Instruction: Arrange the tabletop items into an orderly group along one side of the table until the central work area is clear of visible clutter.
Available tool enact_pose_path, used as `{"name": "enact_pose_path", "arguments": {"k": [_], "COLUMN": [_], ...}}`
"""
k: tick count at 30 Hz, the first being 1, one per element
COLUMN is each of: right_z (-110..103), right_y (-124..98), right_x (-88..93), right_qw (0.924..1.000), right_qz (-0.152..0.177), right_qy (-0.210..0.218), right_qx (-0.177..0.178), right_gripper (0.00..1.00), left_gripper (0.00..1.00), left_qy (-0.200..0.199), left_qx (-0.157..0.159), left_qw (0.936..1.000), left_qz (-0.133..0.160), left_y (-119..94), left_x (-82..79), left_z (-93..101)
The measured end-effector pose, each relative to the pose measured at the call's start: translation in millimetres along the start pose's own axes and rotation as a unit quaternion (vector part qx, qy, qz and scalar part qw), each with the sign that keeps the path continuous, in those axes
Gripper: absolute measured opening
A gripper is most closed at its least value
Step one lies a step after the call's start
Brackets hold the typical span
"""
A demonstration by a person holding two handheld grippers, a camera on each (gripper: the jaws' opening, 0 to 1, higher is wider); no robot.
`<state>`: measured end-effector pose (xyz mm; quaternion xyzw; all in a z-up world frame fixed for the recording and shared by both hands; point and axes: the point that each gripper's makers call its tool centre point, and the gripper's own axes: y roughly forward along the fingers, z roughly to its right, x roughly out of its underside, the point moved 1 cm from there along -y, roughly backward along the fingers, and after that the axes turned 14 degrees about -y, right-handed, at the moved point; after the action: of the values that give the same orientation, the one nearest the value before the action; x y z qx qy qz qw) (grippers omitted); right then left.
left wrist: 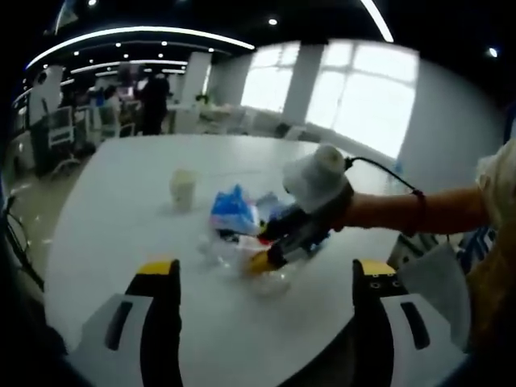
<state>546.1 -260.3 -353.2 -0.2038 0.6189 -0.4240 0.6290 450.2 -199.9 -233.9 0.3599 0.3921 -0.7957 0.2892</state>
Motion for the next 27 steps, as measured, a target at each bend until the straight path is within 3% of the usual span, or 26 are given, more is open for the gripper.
{"name": "enact_pose_path", "arguments": {"k": [5,14,19,27], "right_z": [5,2,-3,-12], "right_y": [-9,-32,-45,-62], "right_x": [-15.6,-40.7,-52.1,-65.2], "right_qw": [0.999,0.9934,0.9889,0.982], "right_qz": [0.04,0.108,0.143,0.184], "right_qy": [0.005,0.02,0.023,-0.004], "right_qx": [0.017,0.031,0.035,0.041], "right_gripper": [0.33,0.33,0.33,0.33], "left_gripper": [0.84,0.82,0.79,0.77], "left_qy": [-0.006,-0.061,-0.118,-0.17], "left_qx": [-0.003,0.002,0.025,0.033], "left_qw": [1.0,0.998,0.9917,0.9827], "left_qz": [0.001,0.015,0.045,0.064], "left_y": [0,4,10,17], "left_x": [-1.0,-9.7,-20.9,-27.7], "left_z": [-2.2,-10.4,-6.9,-9.8]}}
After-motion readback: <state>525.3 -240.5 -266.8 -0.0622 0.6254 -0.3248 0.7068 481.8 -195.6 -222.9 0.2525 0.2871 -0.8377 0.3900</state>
